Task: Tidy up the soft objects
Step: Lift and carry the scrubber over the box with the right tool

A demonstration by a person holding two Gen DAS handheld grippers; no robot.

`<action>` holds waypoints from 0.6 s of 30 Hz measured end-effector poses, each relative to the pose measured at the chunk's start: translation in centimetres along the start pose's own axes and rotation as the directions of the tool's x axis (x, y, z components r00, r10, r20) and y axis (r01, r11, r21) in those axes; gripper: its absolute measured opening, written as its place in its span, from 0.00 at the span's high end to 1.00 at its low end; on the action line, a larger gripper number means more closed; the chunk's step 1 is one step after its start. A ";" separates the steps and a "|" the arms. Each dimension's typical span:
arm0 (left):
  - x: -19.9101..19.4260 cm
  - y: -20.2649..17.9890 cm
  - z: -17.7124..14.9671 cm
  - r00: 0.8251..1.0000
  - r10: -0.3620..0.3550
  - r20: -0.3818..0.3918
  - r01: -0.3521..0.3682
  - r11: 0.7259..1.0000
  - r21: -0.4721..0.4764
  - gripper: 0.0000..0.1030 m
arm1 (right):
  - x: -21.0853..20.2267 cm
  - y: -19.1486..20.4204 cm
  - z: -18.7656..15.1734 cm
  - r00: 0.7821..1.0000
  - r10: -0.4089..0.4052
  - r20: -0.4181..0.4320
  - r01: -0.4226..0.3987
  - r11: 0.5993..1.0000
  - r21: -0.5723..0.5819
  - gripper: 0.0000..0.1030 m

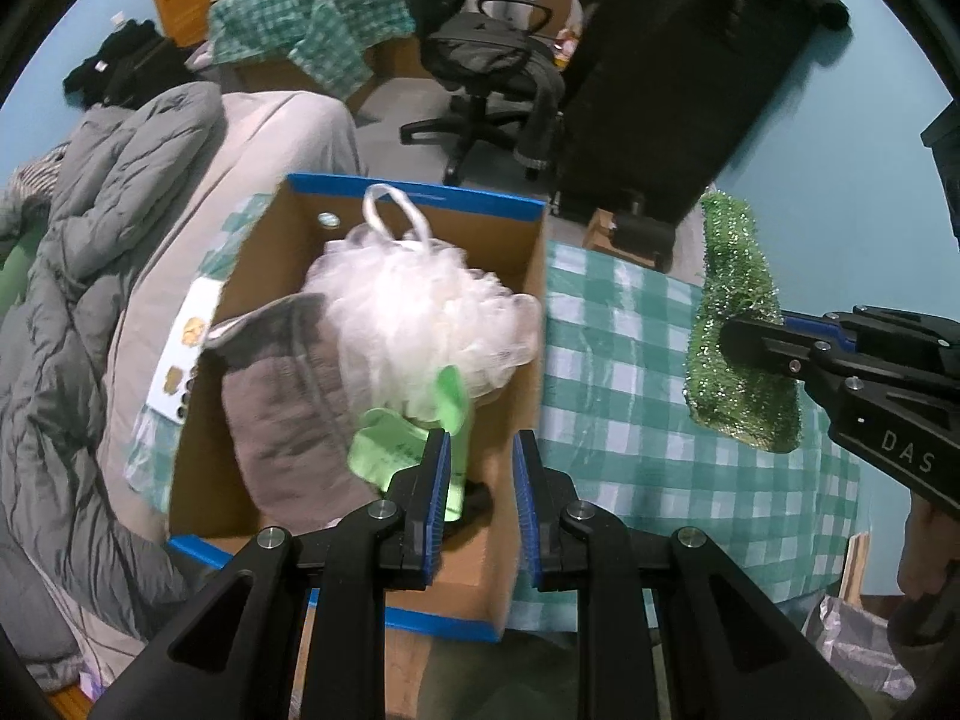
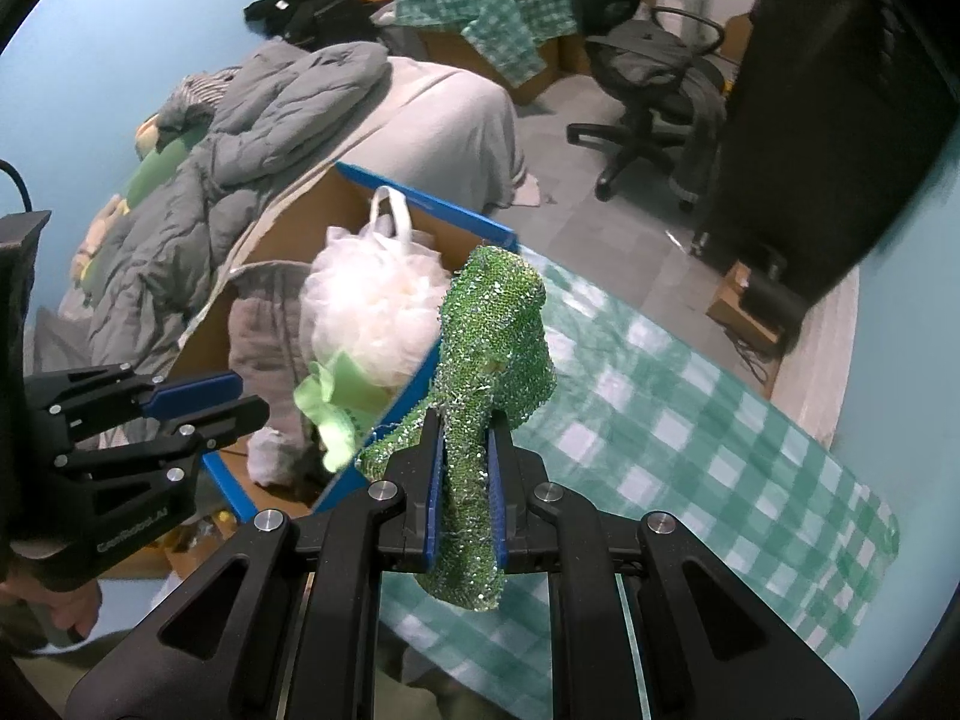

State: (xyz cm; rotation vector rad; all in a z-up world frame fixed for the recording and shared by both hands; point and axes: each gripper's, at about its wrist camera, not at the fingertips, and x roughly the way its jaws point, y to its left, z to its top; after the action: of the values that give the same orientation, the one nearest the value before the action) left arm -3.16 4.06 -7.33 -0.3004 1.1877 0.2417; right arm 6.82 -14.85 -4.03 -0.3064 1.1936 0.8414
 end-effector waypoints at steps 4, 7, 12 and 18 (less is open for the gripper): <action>-0.3 2.0 -0.2 1.000 0.021 0.003 -0.021 0.999 -0.037 0.80 | 0.9 1.4 0.8 1.000 0.019 -0.006 -0.019 1.000 -0.025 0.89; -0.5 3.5 -0.5 0.999 0.036 0.001 -0.036 0.997 -0.067 0.80 | 1.8 2.7 1.4 0.999 0.036 -0.014 -0.036 0.998 -0.043 0.89; -0.6 5.8 -1.2 0.998 0.058 -0.006 -0.059 0.992 -0.114 0.80 | 3.2 4.6 2.2 0.998 0.063 -0.030 -0.065 0.995 -0.078 0.89; -0.6 7.9 -1.7 0.997 0.079 -0.016 -0.081 0.984 -0.161 0.80 | 4.7 6.9 2.9 0.994 0.096 -0.053 -0.102 0.989 -0.110 0.89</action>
State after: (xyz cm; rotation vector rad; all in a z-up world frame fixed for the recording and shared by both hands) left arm -7.60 10.82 -8.15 -0.3966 1.1934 0.4087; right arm 4.51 -6.51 -5.77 -0.3628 1.2157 0.9947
